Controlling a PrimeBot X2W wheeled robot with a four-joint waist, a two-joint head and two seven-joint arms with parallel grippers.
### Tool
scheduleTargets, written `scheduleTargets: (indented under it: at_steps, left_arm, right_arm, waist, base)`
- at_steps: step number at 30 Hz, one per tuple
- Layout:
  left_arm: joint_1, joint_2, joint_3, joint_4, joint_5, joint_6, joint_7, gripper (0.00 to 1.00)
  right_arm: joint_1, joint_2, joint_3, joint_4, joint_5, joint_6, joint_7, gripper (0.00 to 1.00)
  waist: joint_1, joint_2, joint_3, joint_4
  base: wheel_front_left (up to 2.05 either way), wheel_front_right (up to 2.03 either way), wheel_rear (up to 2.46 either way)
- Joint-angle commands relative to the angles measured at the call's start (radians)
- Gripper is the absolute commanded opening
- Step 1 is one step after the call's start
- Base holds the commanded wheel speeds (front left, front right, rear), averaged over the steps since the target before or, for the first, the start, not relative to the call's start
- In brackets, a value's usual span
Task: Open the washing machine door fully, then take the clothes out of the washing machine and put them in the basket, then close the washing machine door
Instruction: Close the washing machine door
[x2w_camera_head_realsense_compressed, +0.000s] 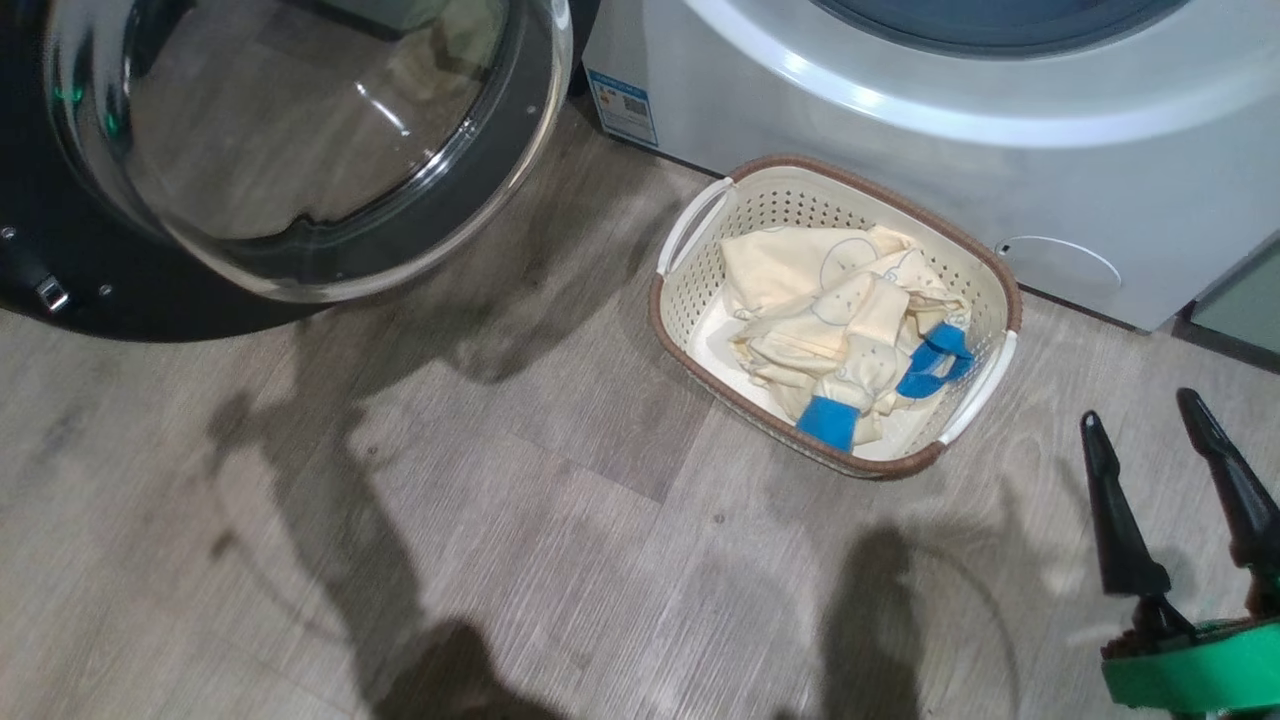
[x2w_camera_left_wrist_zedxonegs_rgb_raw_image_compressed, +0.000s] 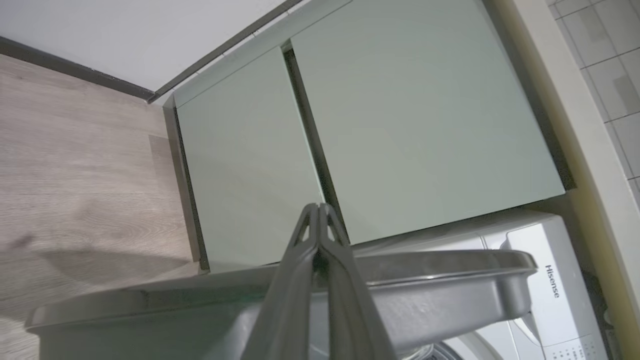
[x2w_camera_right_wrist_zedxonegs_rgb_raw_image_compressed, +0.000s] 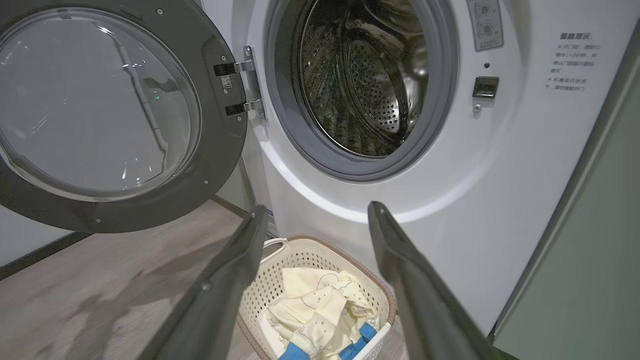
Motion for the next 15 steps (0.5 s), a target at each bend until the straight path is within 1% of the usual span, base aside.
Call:
scheduleTargets:
  at_steps: [1, 11, 15]
  left_arm:
    - [-0.038, 0.076, 0.017, -0.024, 0.016, -0.011, 0.009, 0.0]
    - [-0.042, 0.074, -0.021, -0.011, 0.037, -0.02, 0.052, 0.0]
    - [-0.038, 0.073, -0.03, -0.012, 0.035, -0.039, 0.081, 0.0]
  right_arm:
    - [-0.027, -0.017, 0.015, -0.035, -0.01, 0.004, -0.006, 1.0]
    - [-0.036, -0.018, 0.011, -0.033, -0.009, 0.004, -0.006, 1.0]
    - [-0.036, -0.018, 0.011, -0.032, -0.009, 0.004, -0.006, 1.0]
  waist:
    - [-0.0001, 0.0, 0.002, 0.0]
    - [-0.0001, 0.0, 0.01, 0.003]
    - [-0.0001, 0.0, 0.009, 0.007]
  base:
    - [0.0, 0.0, 0.0]
    - [0.0, 0.0, 0.0]
    - [0.0, 0.0, 0.0]
